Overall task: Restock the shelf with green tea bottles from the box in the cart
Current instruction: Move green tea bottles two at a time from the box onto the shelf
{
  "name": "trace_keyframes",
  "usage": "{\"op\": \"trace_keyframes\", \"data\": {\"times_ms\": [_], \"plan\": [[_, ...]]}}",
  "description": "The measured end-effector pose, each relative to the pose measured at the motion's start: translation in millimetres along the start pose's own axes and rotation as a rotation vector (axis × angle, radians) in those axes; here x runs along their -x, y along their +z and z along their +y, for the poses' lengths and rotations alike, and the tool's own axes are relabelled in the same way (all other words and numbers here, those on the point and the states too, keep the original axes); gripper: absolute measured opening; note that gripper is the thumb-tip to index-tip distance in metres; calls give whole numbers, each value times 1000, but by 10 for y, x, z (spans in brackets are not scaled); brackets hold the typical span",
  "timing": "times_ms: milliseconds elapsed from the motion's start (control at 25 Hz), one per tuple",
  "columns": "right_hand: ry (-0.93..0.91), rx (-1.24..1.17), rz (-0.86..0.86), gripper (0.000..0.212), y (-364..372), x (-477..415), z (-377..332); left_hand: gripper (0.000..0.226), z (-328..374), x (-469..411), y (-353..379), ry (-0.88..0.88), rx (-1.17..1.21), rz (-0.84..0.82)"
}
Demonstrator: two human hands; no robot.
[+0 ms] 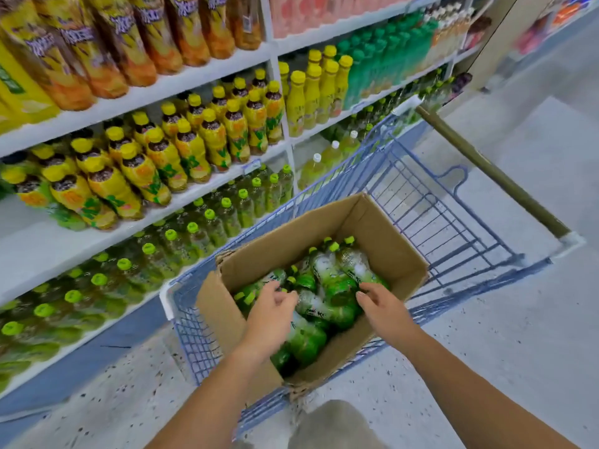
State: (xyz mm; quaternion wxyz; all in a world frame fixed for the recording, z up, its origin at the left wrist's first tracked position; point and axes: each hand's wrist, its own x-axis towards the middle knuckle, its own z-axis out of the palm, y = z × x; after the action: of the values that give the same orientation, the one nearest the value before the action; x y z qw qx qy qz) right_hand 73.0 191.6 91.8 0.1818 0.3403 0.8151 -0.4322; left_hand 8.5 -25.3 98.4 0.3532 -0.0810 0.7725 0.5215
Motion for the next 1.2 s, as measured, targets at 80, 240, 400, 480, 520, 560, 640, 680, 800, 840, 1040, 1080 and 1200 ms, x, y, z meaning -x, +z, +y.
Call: {"op": "trace_keyframes", "data": {"times_ms": [80, 240, 400, 480, 520, 560, 640, 680, 800, 840, 1040, 1080, 1200], "plan": [[6, 59, -25, 43, -194, -279, 81, 58, 10, -240, 246, -38, -12, 2], [-2, 148, -54, 44, -342, -884, 240, 59, -31, -847, 666, -131, -34, -34], [-28, 249, -93, 47, -261, -1470, 482, 60, -131, -1478, 997, -217, -61, -77], [-71, 345, -91, 49, -228, -1751, 582, 62, -208, -1802, 1137, -256, -92, -75], [-88, 408, -97, 49, -203, -1899, 637, 65, -280, -1958, 1200, -278, -98, -69], [-85, 475, -107, 47, -191, -2030, 676, 69, -307, -2069, 1252, -311, -99, -79], [-17, 588, -164, 47, -165, -2265, 760, 72, -419, -2280, 1355, -386, -86, -118], [37, 619, -204, 53, -149, -2361, 795, 72, -454, -2349, 1397, -423, -64, -136], [132, 668, -285, 72, -82, -2583, 905, 80, -506, -2549, 1521, -510, 72, -138], [131, 680, -289, 77, -55, -2628, 938, 79, -526, -2615, 1545, -525, 151, -108], [88, 725, -281, 82, 66, -2770, 1066, 31, -508, -2732, 1584, -566, 451, -64], [81, 727, -274, 82, 73, -2792, 1071, 31, -510, -2736, 1581, -553, 429, -67], [60, 691, -253, 82, 71, -2850, 1095, 47, -499, -2709, 1563, -517, 376, -94]]}}
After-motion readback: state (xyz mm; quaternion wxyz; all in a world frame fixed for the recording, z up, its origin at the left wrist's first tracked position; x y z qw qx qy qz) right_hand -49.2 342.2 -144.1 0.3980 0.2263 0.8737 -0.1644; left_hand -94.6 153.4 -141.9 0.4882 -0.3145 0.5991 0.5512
